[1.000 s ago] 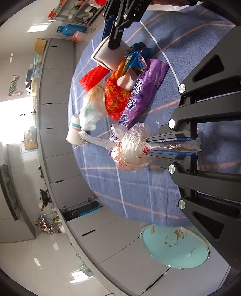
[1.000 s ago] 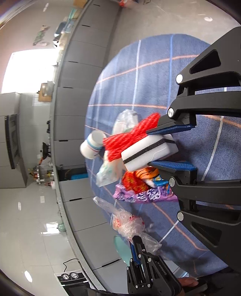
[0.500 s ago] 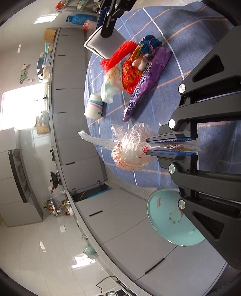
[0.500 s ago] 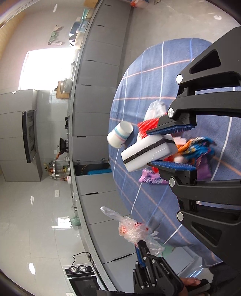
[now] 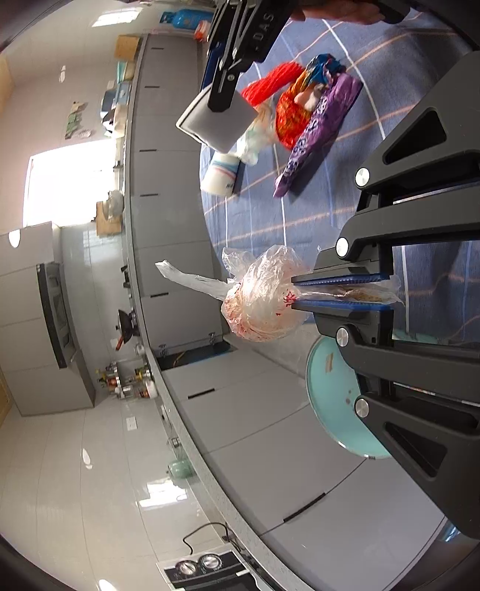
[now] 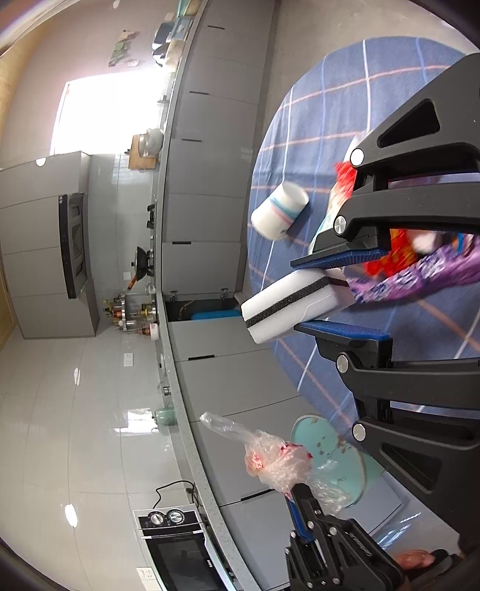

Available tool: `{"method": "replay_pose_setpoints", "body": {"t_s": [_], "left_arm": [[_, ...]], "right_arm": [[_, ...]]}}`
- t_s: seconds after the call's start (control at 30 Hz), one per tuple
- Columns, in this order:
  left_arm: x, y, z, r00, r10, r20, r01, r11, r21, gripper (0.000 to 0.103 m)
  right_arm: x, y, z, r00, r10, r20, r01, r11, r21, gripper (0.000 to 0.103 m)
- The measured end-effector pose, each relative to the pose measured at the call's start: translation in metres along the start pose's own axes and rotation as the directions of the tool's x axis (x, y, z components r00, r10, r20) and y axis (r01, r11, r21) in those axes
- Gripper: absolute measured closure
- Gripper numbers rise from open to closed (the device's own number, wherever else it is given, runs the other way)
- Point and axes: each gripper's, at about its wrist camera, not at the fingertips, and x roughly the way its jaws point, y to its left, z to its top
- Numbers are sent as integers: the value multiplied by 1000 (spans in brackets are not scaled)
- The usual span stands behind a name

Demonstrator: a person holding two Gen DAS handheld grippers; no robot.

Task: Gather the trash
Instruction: 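Grasp the white foam sponge with the right tool while the left tool lifts the clear bag, then carry the clear bag and white sponge over the teal bin with both tools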

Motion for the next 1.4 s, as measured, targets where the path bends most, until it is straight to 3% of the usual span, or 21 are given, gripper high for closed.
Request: {"method": "replay_pose_setpoints", "body": {"t_s": [0.73, 1.4], "left_arm": [[10, 87, -6, 983, 185, -5, -184, 978, -100, 95], [28, 132, -16, 964, 260, -56, -265, 956, -125, 95]], "right_arm": [[49, 69, 22, 994, 104, -25, -105, 993, -59, 75], [76, 113, 26, 985, 164, -55, -169, 980, -103, 75]]}}
